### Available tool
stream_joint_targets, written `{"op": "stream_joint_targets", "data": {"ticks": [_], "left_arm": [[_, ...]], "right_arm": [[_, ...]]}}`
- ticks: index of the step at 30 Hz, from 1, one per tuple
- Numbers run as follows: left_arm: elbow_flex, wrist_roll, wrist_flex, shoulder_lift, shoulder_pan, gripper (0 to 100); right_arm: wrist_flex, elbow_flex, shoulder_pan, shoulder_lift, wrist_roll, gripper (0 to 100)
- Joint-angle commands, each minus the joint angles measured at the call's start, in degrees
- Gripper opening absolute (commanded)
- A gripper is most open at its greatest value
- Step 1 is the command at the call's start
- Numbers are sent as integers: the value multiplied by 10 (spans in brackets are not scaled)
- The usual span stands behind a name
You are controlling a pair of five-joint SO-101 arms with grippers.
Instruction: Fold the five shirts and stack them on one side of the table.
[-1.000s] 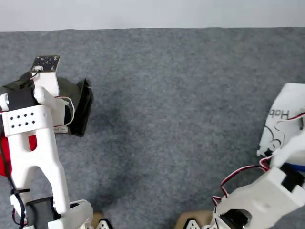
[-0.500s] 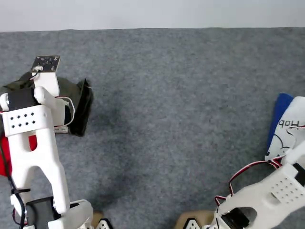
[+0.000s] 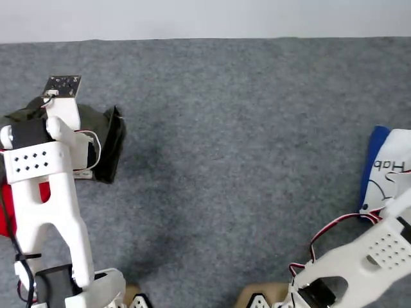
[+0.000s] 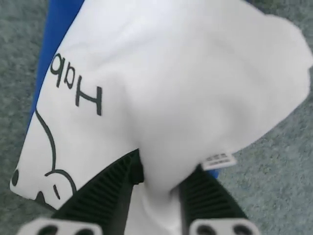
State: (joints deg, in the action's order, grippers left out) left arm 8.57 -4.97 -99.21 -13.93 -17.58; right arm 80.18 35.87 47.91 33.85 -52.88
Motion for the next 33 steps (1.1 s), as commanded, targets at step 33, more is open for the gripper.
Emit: {"op": "stream_joint_targets", "data": {"ticks": [33], "left_arm": [[-2,-4,-13,-22,1,5]], "right_arm": [[-48,116,11,74,21,39]]}}
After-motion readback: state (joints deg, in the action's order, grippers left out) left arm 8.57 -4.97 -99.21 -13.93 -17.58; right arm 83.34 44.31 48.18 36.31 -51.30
